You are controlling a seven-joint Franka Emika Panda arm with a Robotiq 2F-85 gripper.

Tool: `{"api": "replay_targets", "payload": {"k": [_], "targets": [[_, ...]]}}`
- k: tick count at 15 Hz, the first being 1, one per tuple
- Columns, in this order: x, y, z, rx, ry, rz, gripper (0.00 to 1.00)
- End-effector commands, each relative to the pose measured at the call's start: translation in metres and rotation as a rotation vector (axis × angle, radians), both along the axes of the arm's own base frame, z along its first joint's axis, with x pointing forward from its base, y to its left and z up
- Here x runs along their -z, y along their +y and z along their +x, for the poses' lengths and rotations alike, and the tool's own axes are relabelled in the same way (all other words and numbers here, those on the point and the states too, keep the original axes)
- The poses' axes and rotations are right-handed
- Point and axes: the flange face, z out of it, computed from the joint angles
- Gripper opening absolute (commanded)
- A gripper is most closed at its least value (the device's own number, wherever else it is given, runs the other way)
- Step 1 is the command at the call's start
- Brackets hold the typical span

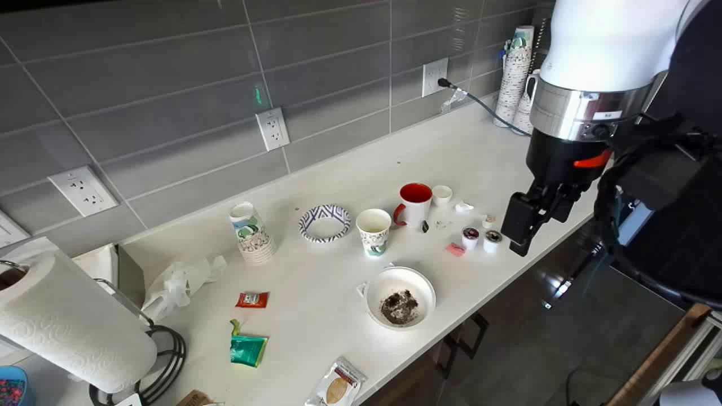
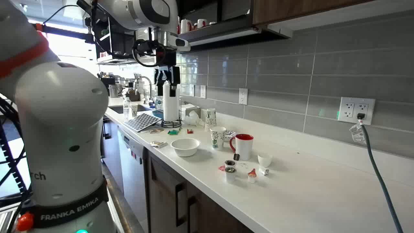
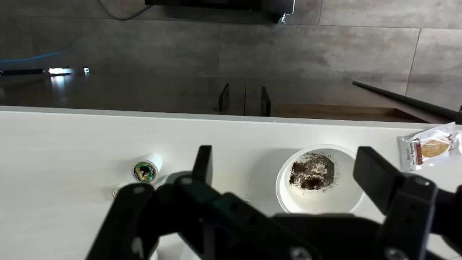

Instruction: Move the tea bag to the other cup

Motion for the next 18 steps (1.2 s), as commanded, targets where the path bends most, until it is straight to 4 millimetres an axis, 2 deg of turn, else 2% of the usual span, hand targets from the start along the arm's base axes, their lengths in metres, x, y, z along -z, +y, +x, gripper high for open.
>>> {"api": "replay_targets", "payload": {"k": [1,8,15,17,18], "targets": [[0.000,0.000,0.000,0.000,0.001,0.000,1.00],[0.000,0.000,0.000,0.000,0.001,0.000,1.00],[0.038,-0.010,0.026,0.064,-0.171,0.043,1.00],[0.056,-0.015,0.032,0.068,-0.208,0.050,1.00],[0.072,-0.019,0.037,0.073,-0.211,0.059,1.00]]}}
